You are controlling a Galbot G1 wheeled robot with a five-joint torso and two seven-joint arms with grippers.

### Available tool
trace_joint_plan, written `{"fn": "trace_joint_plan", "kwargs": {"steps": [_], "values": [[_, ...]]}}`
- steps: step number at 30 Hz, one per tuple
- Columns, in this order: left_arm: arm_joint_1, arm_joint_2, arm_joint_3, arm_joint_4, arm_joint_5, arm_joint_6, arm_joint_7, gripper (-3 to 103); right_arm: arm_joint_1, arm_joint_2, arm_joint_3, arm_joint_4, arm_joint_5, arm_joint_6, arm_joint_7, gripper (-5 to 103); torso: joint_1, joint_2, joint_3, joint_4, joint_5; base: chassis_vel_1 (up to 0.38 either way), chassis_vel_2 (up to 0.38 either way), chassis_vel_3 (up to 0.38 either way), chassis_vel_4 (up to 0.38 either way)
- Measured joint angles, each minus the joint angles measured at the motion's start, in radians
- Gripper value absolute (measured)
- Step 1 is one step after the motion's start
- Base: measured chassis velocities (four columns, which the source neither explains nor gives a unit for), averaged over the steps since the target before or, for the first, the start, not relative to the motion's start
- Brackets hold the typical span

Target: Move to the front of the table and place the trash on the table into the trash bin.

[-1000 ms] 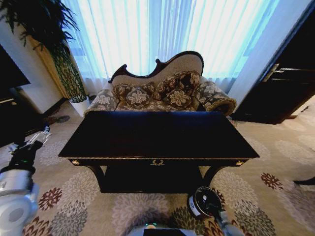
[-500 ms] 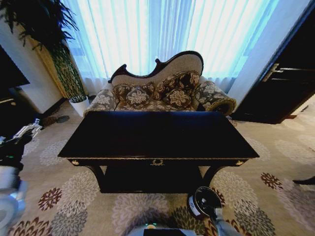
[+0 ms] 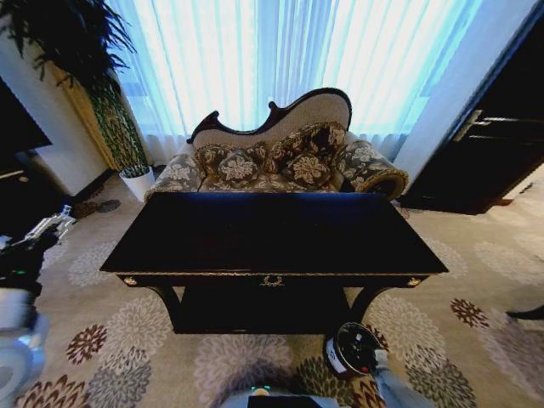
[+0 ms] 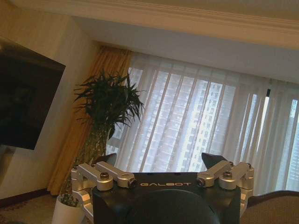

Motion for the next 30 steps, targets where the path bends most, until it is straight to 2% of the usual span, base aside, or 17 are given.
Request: {"fn": "trace_joint_plan", "kwargs": {"steps": [1, 4, 8, 11, 12, 14, 16, 17, 18, 19, 20, 22, 23, 24, 27, 29, 30], "values": [[0.000, -0.002, 0.000, -0.003, 0.000, 0.001, -0.001, 100, -0.003, -0.004, 0.000, 0.000, -0.002, -0.002, 0.000, 24, 0.000, 0.000, 0.000, 0.0000, -0.0001, 0.000, 0.000, 0.000, 0.000], [0.002, -0.010, 0.004, -0.009, 0.001, 0.003, -0.001, 100, -0.010, -0.011, 0.000, 0.002, -0.006, -0.005, -0.002, 29, 0.000, 0.000, 0.000, 0.0000, 0.0000, 0.000, 0.000, 0.000, 0.000], [0.007, -0.031, 0.010, -0.013, 0.008, 0.005, -0.002, 100, -0.024, -0.026, 0.000, 0.022, -0.017, -0.005, -0.005, 51, 0.000, 0.000, 0.000, 0.0001, -0.0001, 0.000, 0.000, 0.000, 0.000], [0.009, -0.035, 0.010, -0.013, 0.008, 0.006, -0.002, 100, -0.030, -0.029, -0.001, 0.035, -0.025, -0.002, -0.006, 56, 0.000, 0.000, 0.000, 0.0000, -0.0001, 0.000, 0.000, 0.000, 0.000], [0.011, -0.038, 0.006, -0.013, 0.008, 0.006, -0.002, 100, -0.035, -0.032, -0.001, 0.045, -0.032, 0.006, -0.006, 67, 0.000, 0.000, 0.000, 0.0001, -0.0002, 0.000, 0.000, 0.000, 0.000], [0.013, -0.039, 0.004, -0.013, 0.007, 0.006, -0.002, 100, -0.039, -0.033, -0.001, 0.053, -0.038, 0.008, -0.007, 67, 0.000, 0.000, 0.000, 0.0001, -0.0002, 0.000, 0.000, 0.000, 0.000], [0.016, -0.040, -0.003, -0.013, 0.005, 0.006, -0.003, 100, -0.057, -0.037, 0.001, 0.084, -0.074, 0.009, -0.010, 78, 0.000, 0.000, 0.000, 0.0002, 0.0000, 0.000, 0.000, 0.000, 0.000], [0.018, -0.040, -0.006, -0.013, 0.003, 0.006, -0.003, 100, -0.073, -0.040, -0.001, 0.106, -0.112, 0.009, -0.001, 78, 0.000, 0.000, 0.000, 0.0003, 0.0000, 0.000, 0.000, 0.000, 0.000], [0.019, -0.040, -0.008, -0.013, 0.002, 0.006, -0.003, 100, -0.091, -0.045, -0.003, 0.130, -0.156, 0.012, 0.005, 83, 0.000, 0.000, 0.000, 0.0004, -0.0001, 0.000, 0.000, 0.000, 0.000], [0.019, -0.040, -0.008, -0.013, 0.002, 0.006, -0.003, 100, -0.091, -0.045, -0.003, 0.130, -0.156, 0.012, 0.005, 83, 0.000, 0.000, 0.000, 0.0004, -0.0001, 0.000, 0.000, 0.000, 0.000], [0.020, -0.039, -0.012, -0.013, -0.001, 0.006, -0.004, 100, -0.133, -0.061, -0.005, 0.174, -0.247, 0.053, -0.024, 89, 0.000, 0.000, 0.000, 0.0000, 0.0001, 0.000, 0.000, 0.000, 0.000], [0.022, -0.038, -0.013, -0.013, -0.002, 0.006, -0.004, 100, -0.173, -0.084, -0.016, 0.222, -0.281, 0.135, -0.054, 97, 0.000, 0.000, 0.000, -0.0004, -0.0004, 0.000, 0.000, 0.000, 0.000], [0.023, -0.038, -0.013, -0.013, 0.001, 0.006, -0.006, 100, -0.223, -0.105, -0.027, 0.299, -0.262, 0.170, -0.061, 99, 0.000, 0.000, 0.000, 0.0002, -0.0007, 0.000, 0.000, 0.000, 0.000], [0.023, -0.038, -0.013, -0.013, 0.001, 0.006, -0.006, 100, -0.223, -0.105, -0.027, 0.299, -0.262, 0.170, -0.061, 99, 0.000, 0.000, 0.000, 0.0002, -0.0007, 0.000, 0.000, 0.000, 0.000], [0.026, -0.047, -0.001, -0.013, 0.020, 0.006, -0.006, 100, -0.338, -0.133, -0.017, 0.495, -0.199, 0.144, -0.057, 100, 0.000, 0.000, 0.000, -0.0002, 0.0003, 0.000, 0.000, 0.000, 0.000], [0.026, -0.052, 0.005, -0.013, 0.026, 0.006, -0.006, 100, -0.372, -0.139, -0.004, 0.560, -0.188, 0.137, -0.036, 100, 0.000, 0.000, 0.000, -0.0003, -0.0003, 0.000, 0.000, 0.000, 0.000], [0.026, -0.060, 0.015, -0.013, 0.037, 0.006, -0.006, 100, -0.413, -0.146, 0.013, 0.653, -0.179, 0.128, -0.001, 100, 0.000, 0.000, 0.000, -0.0002, -0.0007, 0.000, 0.000, 0.000, 0.000]]}}
